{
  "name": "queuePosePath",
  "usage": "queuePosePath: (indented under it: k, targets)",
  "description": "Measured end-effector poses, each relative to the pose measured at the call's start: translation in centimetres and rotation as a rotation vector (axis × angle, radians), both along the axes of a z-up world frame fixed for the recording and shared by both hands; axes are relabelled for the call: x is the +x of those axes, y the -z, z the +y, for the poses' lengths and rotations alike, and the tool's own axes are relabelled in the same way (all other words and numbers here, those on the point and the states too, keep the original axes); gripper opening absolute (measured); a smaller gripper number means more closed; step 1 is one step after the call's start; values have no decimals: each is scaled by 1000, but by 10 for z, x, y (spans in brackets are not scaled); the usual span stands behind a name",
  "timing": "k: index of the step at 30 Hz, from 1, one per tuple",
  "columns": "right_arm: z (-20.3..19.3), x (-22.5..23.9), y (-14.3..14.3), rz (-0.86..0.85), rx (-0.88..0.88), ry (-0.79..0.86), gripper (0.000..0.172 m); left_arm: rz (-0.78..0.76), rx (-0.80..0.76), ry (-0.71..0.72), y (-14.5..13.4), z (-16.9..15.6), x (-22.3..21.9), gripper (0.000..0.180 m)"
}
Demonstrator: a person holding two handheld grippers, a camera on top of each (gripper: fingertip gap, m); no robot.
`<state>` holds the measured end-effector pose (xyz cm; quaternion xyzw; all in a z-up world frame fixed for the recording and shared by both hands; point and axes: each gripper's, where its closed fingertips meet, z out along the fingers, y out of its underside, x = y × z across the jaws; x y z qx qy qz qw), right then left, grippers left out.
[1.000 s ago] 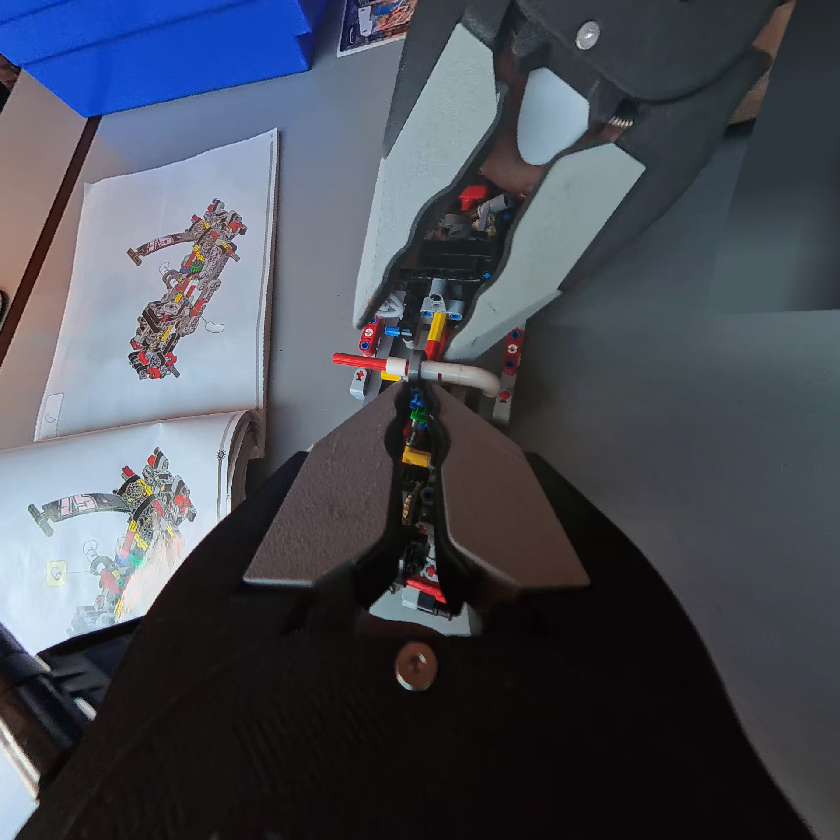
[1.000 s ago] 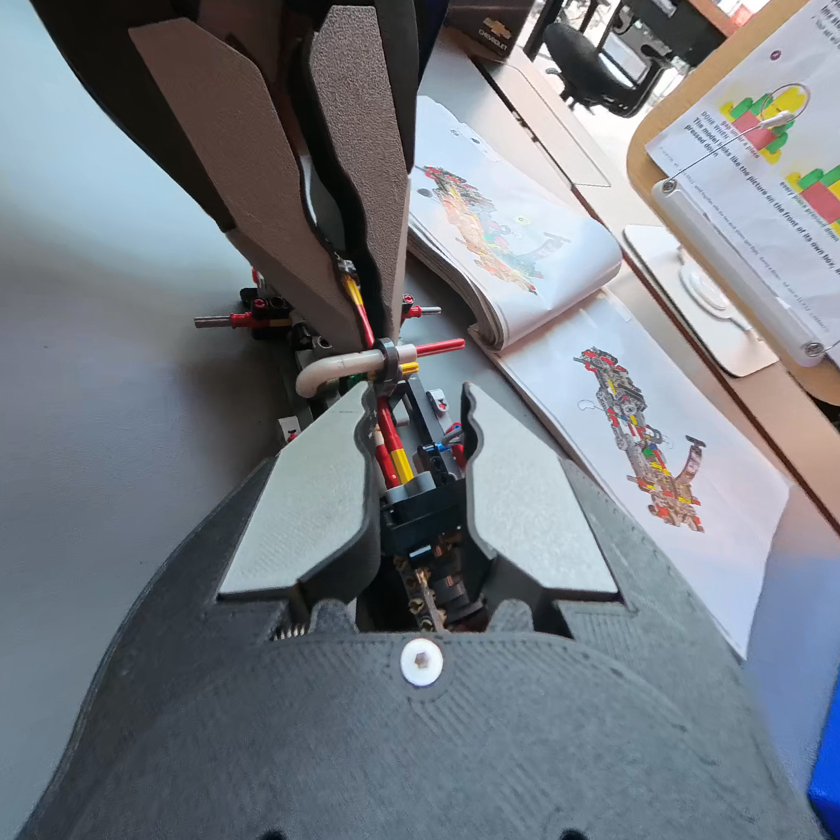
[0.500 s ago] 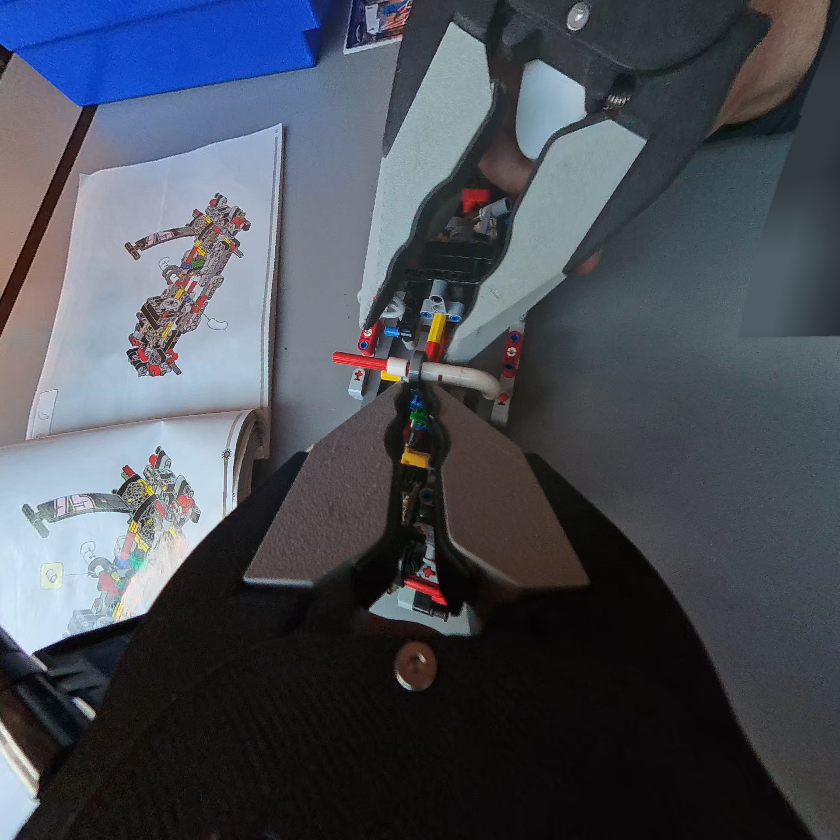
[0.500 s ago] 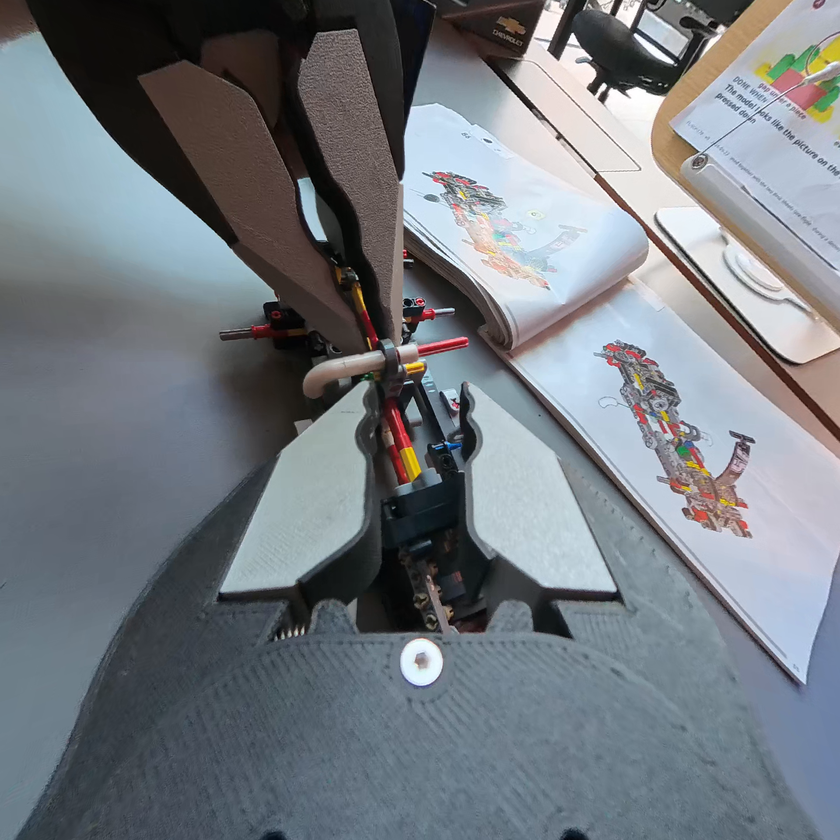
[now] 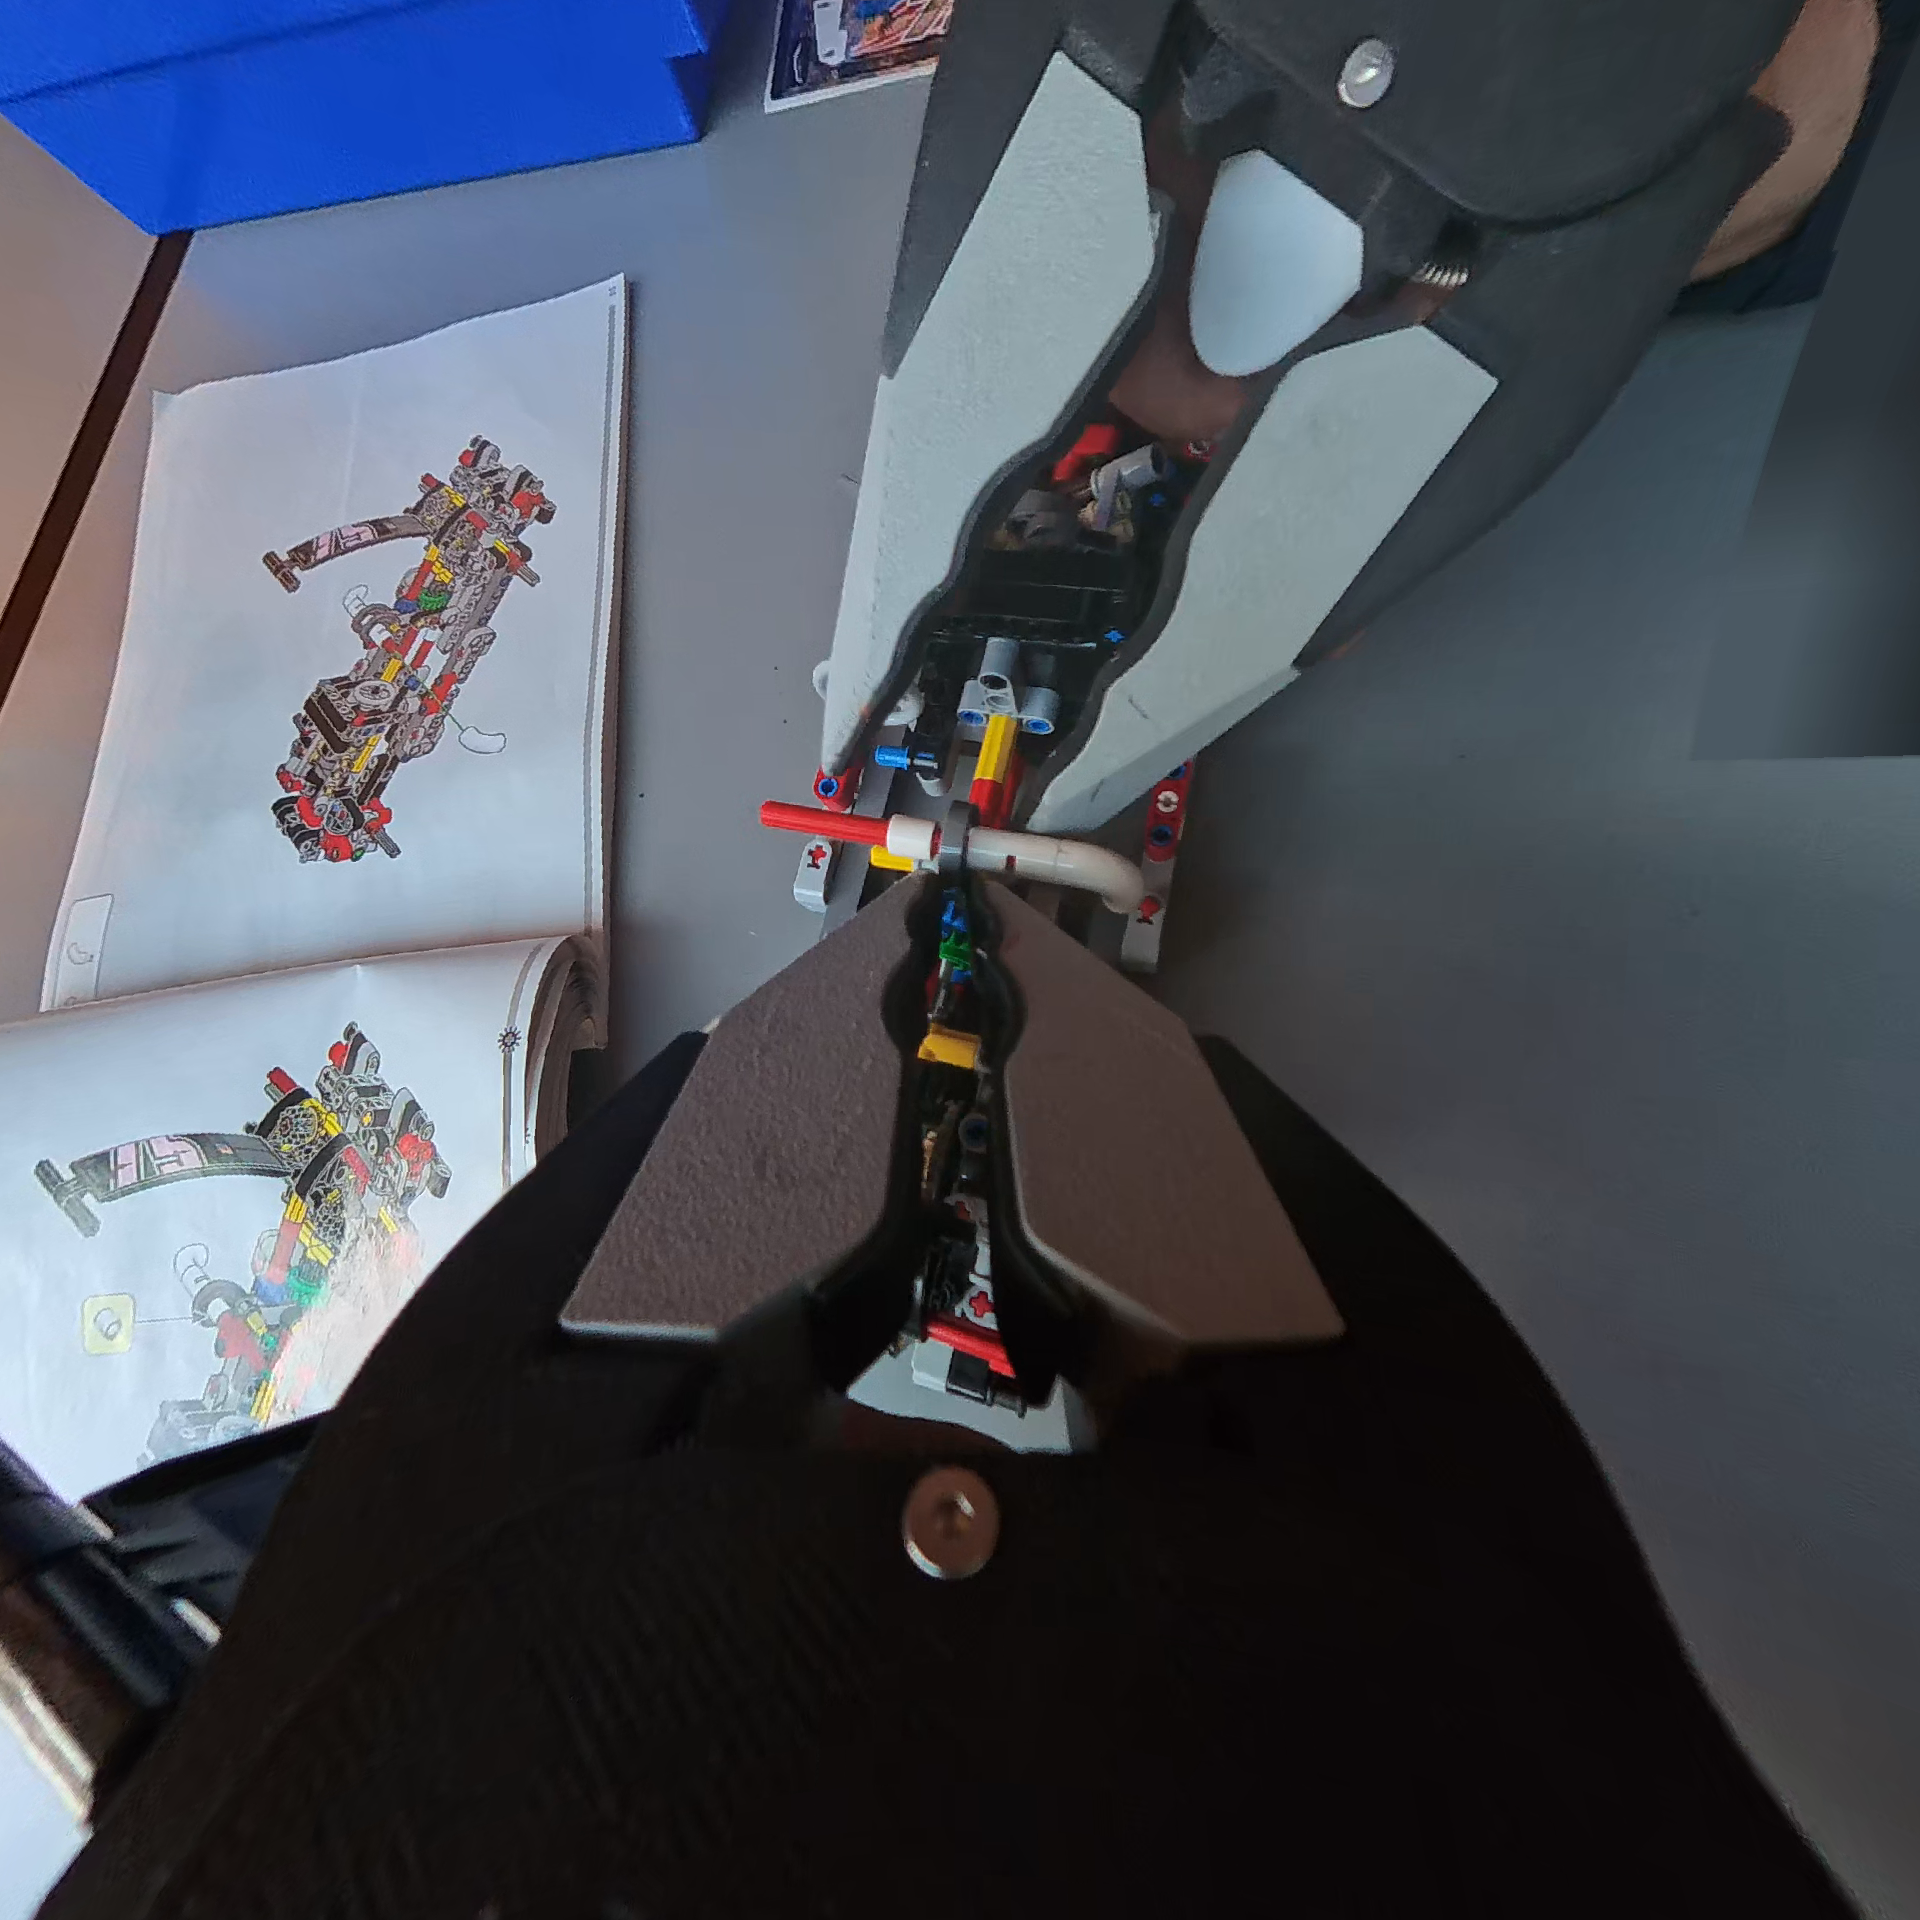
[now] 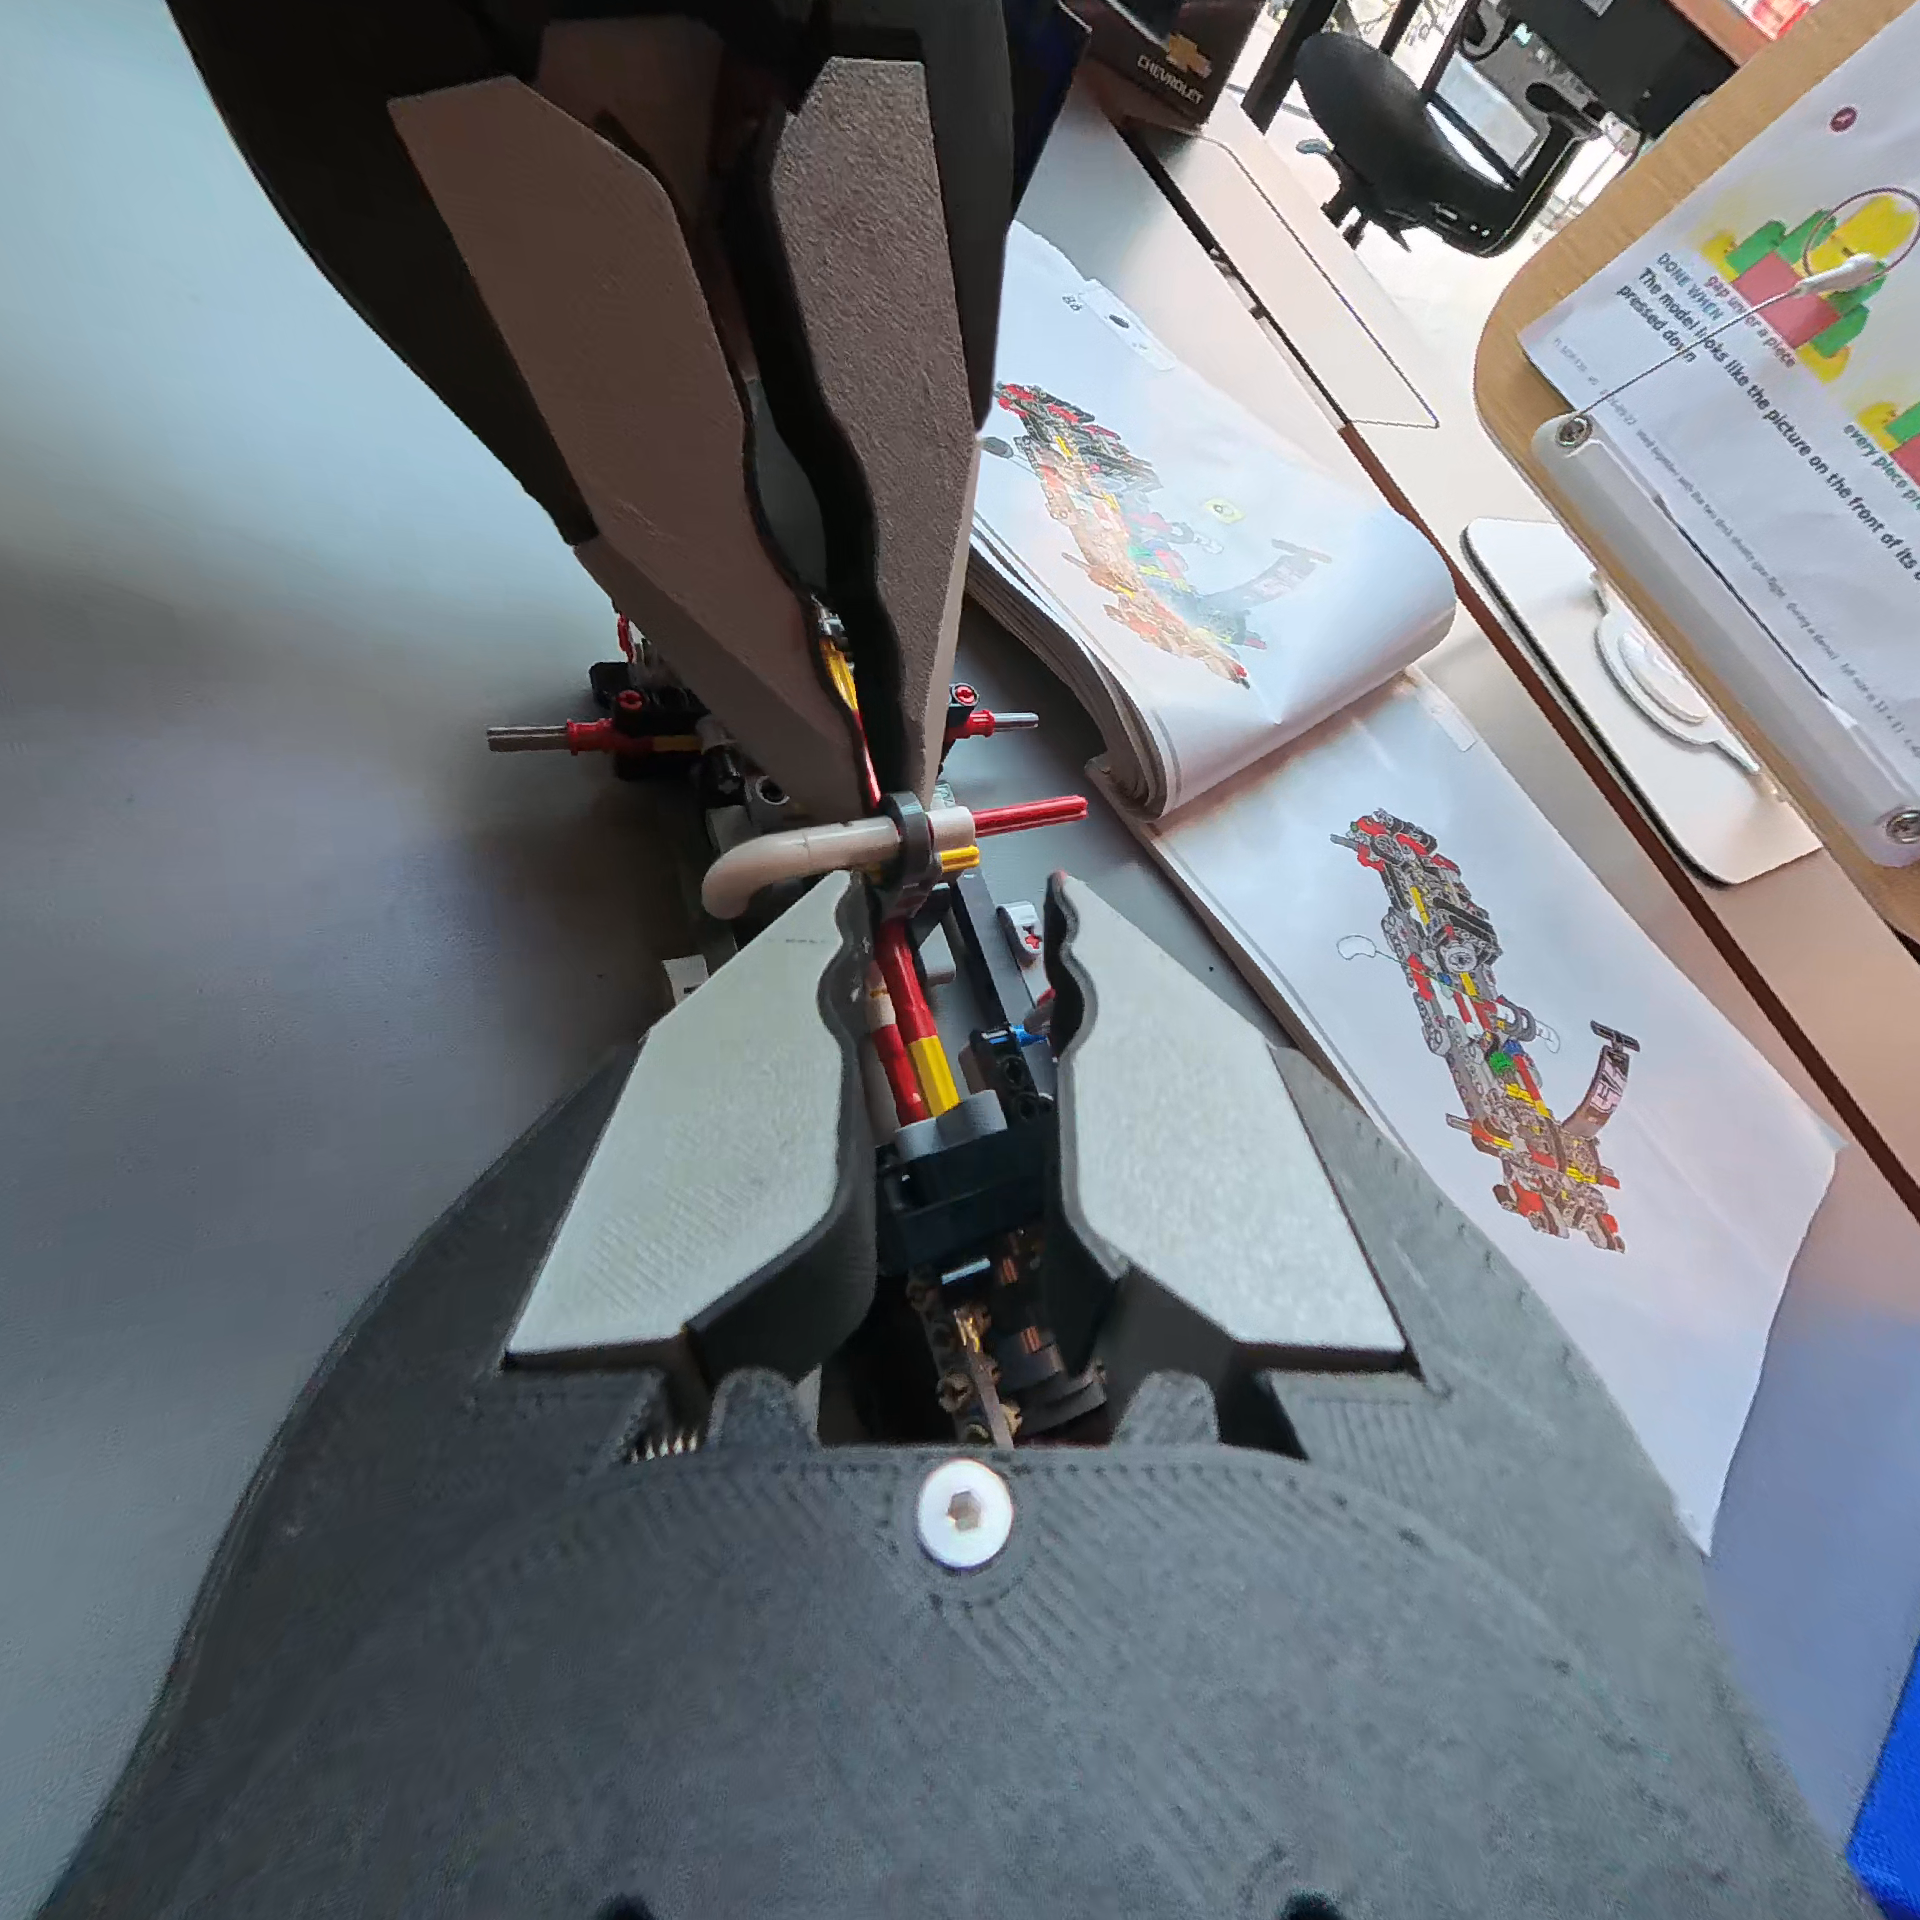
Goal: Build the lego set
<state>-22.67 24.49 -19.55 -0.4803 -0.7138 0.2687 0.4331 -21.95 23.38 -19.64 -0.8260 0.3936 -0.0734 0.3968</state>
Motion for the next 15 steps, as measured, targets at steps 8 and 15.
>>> queuePosePath:
  k: [8, 15]
  targets:
    - [-3, 0, 1, -30, 20, -48, 27, -2, -15, 4, 0, -2, 0, 1]
    - [-7, 0, 2, -61, 64, -86, 19, -7, -36, 3, 1, -3, 1, 0]
